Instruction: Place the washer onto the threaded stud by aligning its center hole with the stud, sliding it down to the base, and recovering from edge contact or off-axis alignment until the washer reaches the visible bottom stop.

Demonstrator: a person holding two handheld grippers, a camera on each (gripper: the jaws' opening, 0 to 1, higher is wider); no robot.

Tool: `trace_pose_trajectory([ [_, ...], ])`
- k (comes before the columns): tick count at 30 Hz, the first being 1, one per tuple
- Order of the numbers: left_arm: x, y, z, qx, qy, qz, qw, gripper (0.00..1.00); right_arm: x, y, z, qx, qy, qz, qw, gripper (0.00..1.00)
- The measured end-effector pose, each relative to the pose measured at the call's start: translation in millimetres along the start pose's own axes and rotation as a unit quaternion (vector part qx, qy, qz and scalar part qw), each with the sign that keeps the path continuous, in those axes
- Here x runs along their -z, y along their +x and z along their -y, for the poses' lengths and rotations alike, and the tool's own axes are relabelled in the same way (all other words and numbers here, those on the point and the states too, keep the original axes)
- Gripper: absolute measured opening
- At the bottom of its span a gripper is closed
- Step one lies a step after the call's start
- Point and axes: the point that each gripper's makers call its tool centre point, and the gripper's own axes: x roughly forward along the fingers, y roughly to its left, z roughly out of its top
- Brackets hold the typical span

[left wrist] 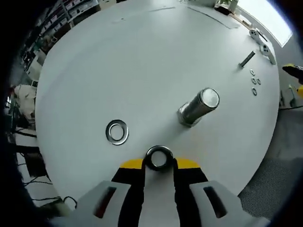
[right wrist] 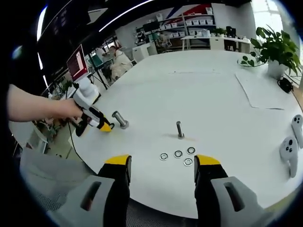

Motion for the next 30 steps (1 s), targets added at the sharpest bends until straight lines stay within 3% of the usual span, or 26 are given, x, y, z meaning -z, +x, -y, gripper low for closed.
trace_pose_trajectory([
  [5,-0.4,1.9,2.4,0.001,-0.003,-0.02,0.9998,0.25,-0.3,0.1,0.7,0.0,0.002,0.0,1.0,0.56],
  [18,-1.6,1.3,1.5,-0.004,-0.008,-0.043,0.9991,0.23,0.2,0.1,0.8,0.001,0.002,-0.001,1.0,0.56],
  [30,-0.7,-0.1,1.1,0.001,-0.002,-0.044,0.999,0.2,1.6,-0.1,1.9,0.0,0.008,-0.003,1.0,0.56],
])
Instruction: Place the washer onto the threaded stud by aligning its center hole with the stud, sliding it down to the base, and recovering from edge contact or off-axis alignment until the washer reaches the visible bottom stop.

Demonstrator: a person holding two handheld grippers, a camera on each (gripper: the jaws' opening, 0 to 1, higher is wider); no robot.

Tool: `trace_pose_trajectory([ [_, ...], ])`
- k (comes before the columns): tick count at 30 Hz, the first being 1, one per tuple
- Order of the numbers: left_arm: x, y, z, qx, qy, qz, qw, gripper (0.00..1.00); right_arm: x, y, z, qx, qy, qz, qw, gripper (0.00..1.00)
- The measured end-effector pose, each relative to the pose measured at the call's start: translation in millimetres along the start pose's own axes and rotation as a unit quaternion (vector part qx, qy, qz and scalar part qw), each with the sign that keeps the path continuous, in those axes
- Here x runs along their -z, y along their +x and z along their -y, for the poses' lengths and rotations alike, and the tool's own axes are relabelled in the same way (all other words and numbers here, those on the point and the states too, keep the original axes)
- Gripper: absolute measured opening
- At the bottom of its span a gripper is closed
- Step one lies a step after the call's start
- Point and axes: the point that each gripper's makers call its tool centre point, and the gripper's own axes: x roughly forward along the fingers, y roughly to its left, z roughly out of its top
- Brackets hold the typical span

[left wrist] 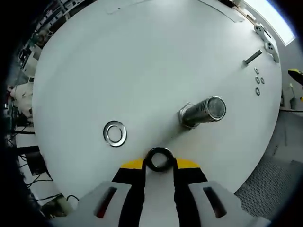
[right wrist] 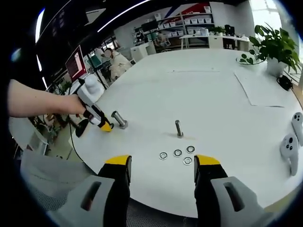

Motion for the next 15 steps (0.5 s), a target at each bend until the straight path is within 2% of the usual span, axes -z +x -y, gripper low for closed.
trace_pose_trajectory([
  [15,-1.6,1.7,0.0,-0.003,-0.037,0.004,0.9993,0.23,0.6,1.1,0.3,-0.001,0.001,-0.002,1.0,0.56],
])
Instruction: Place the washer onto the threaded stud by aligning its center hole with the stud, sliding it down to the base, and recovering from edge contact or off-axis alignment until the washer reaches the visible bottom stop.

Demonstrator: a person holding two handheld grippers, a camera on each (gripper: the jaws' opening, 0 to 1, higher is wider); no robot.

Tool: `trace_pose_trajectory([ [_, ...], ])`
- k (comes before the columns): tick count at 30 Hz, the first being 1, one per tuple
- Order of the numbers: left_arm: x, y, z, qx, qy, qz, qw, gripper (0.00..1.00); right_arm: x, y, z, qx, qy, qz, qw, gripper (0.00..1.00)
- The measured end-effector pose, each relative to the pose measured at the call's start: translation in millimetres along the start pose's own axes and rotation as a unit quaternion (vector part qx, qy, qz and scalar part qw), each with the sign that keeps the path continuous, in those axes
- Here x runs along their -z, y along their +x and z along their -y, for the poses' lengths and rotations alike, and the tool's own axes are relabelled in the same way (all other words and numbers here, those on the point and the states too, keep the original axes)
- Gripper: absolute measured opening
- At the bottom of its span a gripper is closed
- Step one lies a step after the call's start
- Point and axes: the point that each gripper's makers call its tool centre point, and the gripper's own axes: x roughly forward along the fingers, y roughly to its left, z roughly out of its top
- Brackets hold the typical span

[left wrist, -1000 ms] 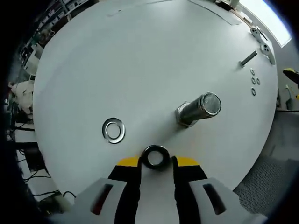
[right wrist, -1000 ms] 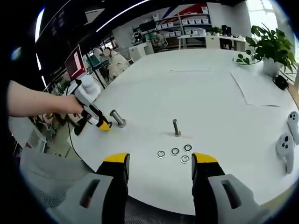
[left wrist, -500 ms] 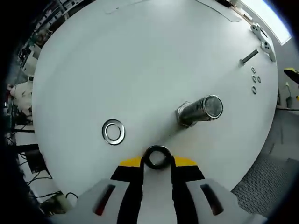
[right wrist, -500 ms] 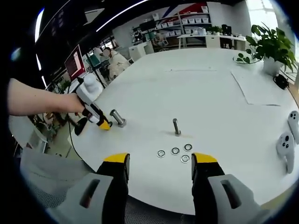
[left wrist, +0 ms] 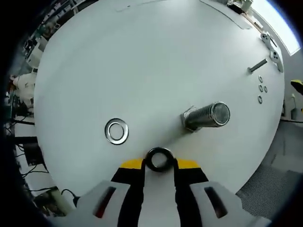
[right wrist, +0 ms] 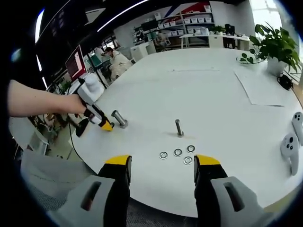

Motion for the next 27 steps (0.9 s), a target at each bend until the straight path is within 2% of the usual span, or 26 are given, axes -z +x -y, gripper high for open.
trace_pose_trajectory([
  [5,-0.1,0.7,1.6,0.001,-0.003,-0.001,1.0,0.25,0.3,-0.3,-0.5,0.0,0.0,-0.001,1.0,0.56],
  [12,-0.3,0.8,1.1,-0.005,-0.008,0.001,1.0,0.21,0.5,-0.9,0.4,0.001,-0.001,-0.001,1.0,0.55],
  [18,0.9,-0.9,1.2,0.006,0.032,0.015,0.9994,0.2,0.0,-1.1,0.8,0.002,0.0,0.0,1.0,0.55],
  [21,1.9,-2.8,0.3,0.011,0.031,0.025,0.9992,0.19,-0.6,-1.0,0.7,0.001,0.001,0.001,1.0,0.55],
  [27,2.6,-2.8,2.2,0.011,0.054,0.032,0.998,0.18,0.3,-1.1,0.2,0.001,0.0,-0.001,1.0,0.55],
])
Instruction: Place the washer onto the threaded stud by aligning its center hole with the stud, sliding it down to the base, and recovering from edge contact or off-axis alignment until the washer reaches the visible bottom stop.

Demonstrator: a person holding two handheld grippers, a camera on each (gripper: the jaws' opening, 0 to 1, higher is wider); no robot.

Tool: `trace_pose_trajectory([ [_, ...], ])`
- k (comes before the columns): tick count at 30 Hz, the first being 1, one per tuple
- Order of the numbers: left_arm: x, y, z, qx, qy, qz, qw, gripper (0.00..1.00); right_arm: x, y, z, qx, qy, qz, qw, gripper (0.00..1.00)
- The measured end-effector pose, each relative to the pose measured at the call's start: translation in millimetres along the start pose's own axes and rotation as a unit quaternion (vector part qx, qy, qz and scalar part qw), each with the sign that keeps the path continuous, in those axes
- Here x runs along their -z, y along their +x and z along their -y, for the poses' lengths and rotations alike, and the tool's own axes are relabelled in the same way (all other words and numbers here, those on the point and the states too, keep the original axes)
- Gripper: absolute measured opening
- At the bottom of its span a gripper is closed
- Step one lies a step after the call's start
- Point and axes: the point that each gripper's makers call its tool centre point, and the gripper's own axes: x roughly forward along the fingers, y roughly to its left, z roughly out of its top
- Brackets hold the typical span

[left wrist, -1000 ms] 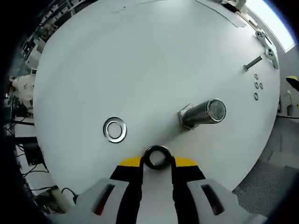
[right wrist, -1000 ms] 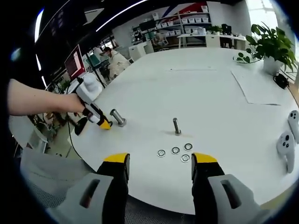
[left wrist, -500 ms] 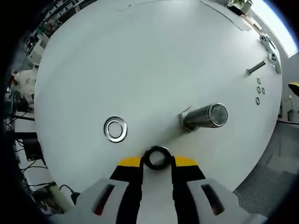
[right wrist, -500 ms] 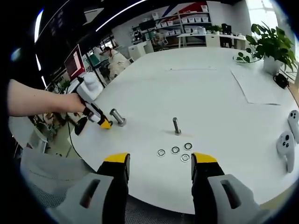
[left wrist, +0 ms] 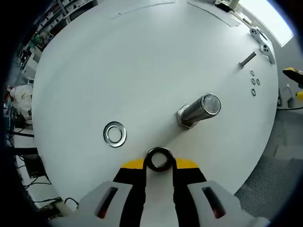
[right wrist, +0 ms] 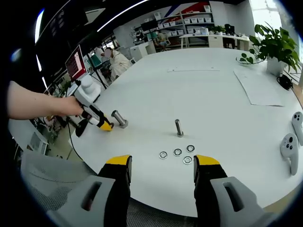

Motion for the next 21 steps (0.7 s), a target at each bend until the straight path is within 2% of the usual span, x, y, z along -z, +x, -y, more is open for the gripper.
trace_pose_trajectory([
  [10,6.6,-3.3,-1.8,0.005,0.022,0.001,0.9997,0.18,-0.3,0.0,-0.4,-0.001,0.0,0.0,1.0,0.55],
  [21,-11.7,-20.1,7.6,0.016,0.055,0.035,0.9978,0.18,0.2,0.1,-0.4,-0.001,-0.001,-0.002,1.0,0.55],
])
